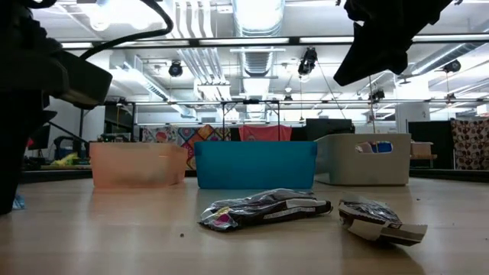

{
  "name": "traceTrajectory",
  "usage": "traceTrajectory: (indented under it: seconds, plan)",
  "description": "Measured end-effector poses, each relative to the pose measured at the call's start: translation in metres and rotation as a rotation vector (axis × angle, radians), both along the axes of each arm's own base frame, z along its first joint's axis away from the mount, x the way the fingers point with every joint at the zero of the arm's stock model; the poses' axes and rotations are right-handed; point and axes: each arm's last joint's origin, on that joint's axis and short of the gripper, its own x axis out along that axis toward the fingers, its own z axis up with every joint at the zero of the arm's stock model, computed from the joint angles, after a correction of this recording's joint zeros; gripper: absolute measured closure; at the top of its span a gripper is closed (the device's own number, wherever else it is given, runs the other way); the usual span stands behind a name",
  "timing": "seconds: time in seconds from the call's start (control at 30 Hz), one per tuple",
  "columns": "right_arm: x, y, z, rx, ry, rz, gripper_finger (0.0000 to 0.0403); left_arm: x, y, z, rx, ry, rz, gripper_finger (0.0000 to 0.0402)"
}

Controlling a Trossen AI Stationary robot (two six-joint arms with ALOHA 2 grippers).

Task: Sort candy
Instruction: Put the white chocolate bar into the orange bin

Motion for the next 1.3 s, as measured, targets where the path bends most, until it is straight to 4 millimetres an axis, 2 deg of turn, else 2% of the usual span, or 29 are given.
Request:
traceTrajectory:
  seconds: [0.13, 0.27, 0.73, 1.0, 1.3]
  plan:
    - [0.000, 0.000, 0.000, 0.007, -0.003, -0.007, 0.0314, 0.001, -0.002, -0.002, 0.010, 0.015, -0.034, 0.0186]
    - [0.000, 0.000, 0.000, 0.008, -0.004, -0.008, 0.0314, 0.003, -0.004, 0.000, 0.011, 0.010, -0.081, 0.0205]
    - [0.000, 0.000, 0.000, 0.012, -0.006, -0.012, 0.0314, 0.010, -0.008, 0.010, 0.032, -0.005, -0.223, 0.0342]
    - [0.000, 0.000, -0.001, 0.012, -0.006, -0.012, 0.0314, 0.011, -0.009, 0.013, 0.036, -0.014, -0.269, 0.0359]
    - [-0.001, 0.000, -0.003, 0.009, 0.000, -0.013, 0.0314, 0.022, -0.015, 0.034, 0.099, -0.078, -0.329, 0.0366]
